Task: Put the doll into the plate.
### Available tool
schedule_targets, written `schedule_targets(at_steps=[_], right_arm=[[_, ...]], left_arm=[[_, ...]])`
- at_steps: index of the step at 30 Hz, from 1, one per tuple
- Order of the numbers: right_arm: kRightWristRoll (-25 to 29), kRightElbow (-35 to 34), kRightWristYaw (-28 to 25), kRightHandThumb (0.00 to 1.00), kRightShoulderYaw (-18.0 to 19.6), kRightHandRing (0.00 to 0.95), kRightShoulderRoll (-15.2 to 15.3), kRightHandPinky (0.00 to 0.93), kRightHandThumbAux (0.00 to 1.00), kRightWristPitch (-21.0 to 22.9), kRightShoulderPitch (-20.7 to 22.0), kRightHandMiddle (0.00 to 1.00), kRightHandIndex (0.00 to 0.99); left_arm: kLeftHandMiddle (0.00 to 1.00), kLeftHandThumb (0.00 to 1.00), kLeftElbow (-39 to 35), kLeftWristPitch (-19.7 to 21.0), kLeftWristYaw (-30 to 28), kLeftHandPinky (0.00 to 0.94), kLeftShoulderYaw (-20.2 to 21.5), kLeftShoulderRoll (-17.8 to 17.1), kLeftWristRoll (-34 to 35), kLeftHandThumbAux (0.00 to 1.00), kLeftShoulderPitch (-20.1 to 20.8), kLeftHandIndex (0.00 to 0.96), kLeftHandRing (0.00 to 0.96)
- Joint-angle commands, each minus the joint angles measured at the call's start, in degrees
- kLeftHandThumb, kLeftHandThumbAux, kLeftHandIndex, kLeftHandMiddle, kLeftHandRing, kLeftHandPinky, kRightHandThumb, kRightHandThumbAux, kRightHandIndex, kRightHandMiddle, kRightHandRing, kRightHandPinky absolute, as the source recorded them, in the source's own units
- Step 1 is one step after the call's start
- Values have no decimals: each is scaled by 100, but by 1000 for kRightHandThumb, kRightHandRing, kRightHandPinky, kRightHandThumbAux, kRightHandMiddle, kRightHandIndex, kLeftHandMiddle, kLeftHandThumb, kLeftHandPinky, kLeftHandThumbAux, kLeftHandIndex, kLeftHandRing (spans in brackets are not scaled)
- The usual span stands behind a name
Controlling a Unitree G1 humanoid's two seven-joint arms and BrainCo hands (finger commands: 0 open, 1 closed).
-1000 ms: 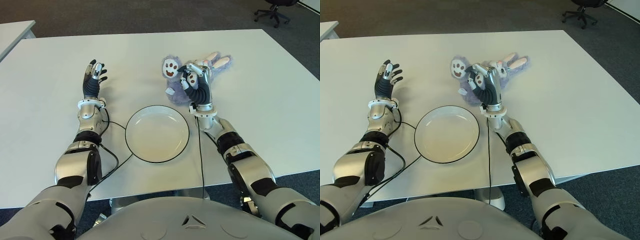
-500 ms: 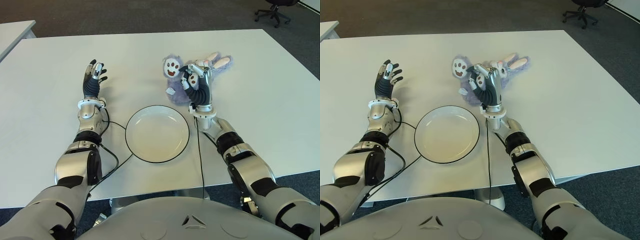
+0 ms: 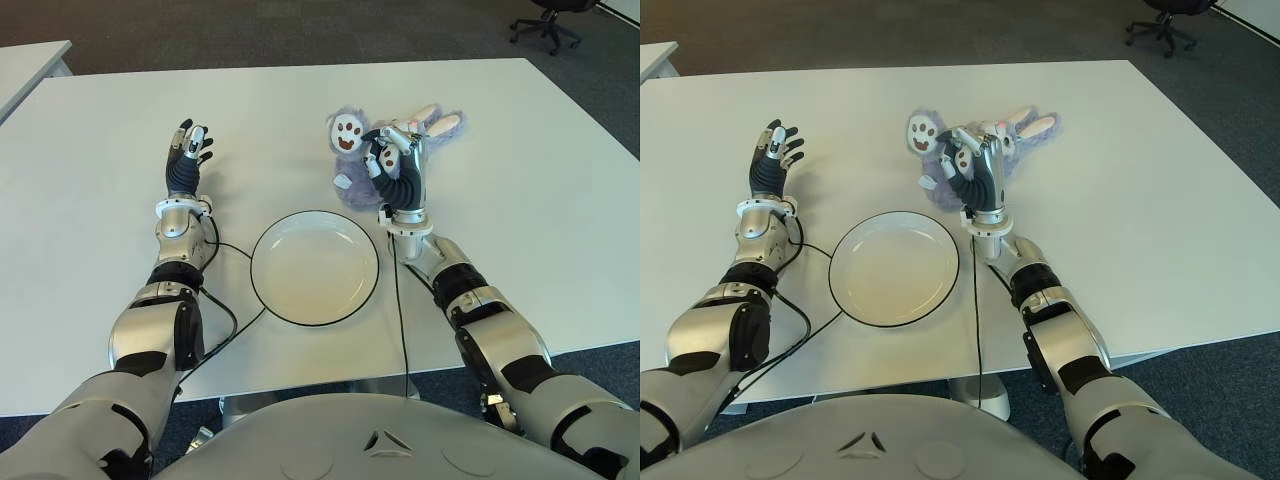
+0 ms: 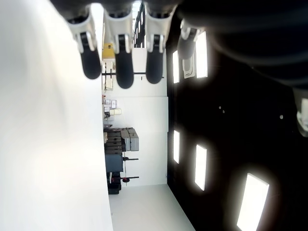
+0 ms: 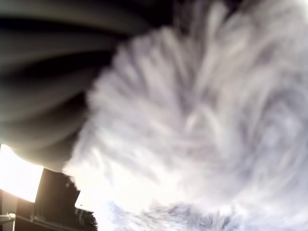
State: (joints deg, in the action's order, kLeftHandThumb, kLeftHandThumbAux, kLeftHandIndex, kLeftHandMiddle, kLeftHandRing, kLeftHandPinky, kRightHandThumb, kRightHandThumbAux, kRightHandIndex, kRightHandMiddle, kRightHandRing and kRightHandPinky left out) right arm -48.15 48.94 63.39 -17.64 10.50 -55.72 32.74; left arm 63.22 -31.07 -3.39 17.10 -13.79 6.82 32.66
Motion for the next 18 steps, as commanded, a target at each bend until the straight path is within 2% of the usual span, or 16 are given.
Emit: schedule_targets(at_steps=[1,18], right_arm=[[338,1064,-53,702,-200,878,-456,859,720,387,-1872,877,437],[447,1026,-41,705,-75,884,-340,868,718,137,-1438,883,438]], left_arm=[[186,0,345,263,57,212,41,322,109,320,-417,79,199],[154,0,412,353,-29,199,55,353,141,340,-374,56,171]])
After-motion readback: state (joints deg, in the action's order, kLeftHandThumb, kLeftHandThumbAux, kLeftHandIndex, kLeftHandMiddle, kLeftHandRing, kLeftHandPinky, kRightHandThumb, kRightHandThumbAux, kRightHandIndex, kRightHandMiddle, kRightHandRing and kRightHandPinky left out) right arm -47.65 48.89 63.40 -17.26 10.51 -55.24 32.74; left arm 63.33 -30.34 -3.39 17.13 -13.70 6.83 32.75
